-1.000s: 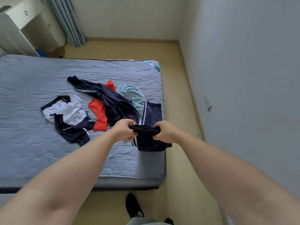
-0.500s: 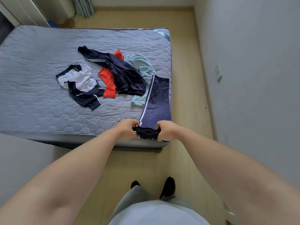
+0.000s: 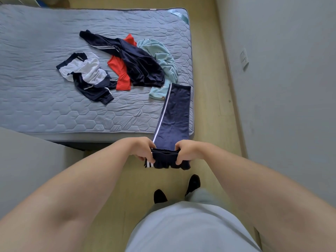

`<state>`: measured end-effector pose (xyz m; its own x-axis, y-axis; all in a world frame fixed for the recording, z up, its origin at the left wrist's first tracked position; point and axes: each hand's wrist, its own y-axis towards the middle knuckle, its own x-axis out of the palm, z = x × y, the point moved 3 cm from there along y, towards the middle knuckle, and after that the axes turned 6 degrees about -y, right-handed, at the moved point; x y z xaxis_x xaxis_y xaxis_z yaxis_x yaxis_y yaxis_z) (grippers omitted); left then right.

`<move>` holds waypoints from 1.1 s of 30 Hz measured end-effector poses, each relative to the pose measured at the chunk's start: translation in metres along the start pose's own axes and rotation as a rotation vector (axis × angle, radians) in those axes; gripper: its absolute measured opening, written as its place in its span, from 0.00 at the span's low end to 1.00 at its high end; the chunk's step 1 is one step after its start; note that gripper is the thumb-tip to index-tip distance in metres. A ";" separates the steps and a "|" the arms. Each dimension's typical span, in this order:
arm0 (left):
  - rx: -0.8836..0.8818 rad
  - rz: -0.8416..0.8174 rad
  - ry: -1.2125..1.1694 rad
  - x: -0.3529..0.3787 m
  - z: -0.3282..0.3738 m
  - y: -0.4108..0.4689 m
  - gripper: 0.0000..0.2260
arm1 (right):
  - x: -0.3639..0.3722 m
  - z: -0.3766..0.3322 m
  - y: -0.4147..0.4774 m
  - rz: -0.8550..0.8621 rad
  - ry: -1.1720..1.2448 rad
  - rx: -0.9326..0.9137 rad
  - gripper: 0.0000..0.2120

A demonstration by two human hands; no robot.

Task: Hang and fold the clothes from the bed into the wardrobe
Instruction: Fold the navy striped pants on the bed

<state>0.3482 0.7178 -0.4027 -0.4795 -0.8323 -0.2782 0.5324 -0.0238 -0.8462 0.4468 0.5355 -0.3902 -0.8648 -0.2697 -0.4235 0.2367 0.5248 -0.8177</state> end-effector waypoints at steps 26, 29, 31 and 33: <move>-0.032 0.344 -0.104 -0.231 0.121 0.286 0.12 | -0.286 0.119 0.285 0.144 0.090 -0.078 0.15; -0.064 0.345 -0.119 -0.264 0.138 0.351 0.13 | -0.325 0.147 0.345 0.122 0.068 -0.040 0.17; -0.085 0.324 -0.114 -0.281 0.143 0.395 0.14 | -0.343 0.163 0.384 0.114 0.052 -0.005 0.20; -0.109 0.299 -0.096 -0.293 0.143 0.437 0.14 | -0.355 0.176 0.422 0.099 0.027 0.022 0.22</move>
<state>0.8214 0.8717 -0.6256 -0.2424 -0.8419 -0.4821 0.5591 0.2849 -0.7786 0.9316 0.7109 -0.6536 -0.8482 -0.1957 -0.4922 0.3309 0.5298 -0.7809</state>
